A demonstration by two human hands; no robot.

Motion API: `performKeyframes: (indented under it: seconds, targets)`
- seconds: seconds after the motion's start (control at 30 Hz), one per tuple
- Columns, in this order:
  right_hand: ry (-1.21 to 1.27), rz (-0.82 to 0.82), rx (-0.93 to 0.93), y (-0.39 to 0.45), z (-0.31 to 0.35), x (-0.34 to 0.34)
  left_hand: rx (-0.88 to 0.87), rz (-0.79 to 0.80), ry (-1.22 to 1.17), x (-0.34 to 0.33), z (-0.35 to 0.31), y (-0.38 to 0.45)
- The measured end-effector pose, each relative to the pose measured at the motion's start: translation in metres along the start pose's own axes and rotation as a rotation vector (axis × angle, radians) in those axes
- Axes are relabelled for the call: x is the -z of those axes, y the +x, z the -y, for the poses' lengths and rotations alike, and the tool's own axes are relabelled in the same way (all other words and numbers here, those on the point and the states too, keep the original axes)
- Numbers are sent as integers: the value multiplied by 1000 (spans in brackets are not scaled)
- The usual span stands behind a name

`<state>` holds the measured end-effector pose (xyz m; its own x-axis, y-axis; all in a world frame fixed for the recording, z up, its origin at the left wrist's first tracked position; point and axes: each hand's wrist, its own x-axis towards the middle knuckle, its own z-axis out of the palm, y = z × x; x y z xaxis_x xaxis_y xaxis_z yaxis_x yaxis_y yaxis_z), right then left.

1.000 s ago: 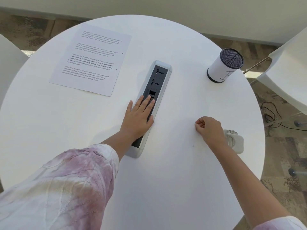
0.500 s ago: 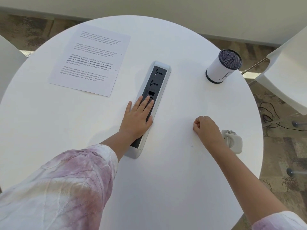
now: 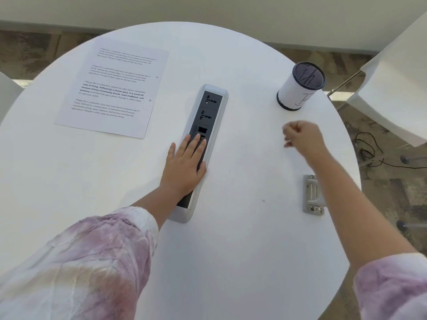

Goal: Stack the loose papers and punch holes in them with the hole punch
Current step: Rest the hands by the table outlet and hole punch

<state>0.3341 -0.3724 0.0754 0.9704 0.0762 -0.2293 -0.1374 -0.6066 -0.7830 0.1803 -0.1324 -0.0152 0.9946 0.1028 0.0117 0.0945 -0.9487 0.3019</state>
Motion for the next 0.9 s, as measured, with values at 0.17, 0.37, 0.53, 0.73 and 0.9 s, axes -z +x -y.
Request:
performKeyframes:
  seconds: [0.17,0.37,0.53,0.73,0.9]
  targets:
    - [59,-140,56,48,49,34,-4,-10,0,-1,0,0]
    - [-34,-311,-53,102,60,55,-4,-1,-5,0,0,1]
    - [-85,-292,-43,110,59,58,2,-4,-6,0,0,1]
    - [7,-204,55,78,56,40,7,2,-2,-1,1,2]
    - [-64,20,37,6,8,8,16,20,-3,0,0,2]
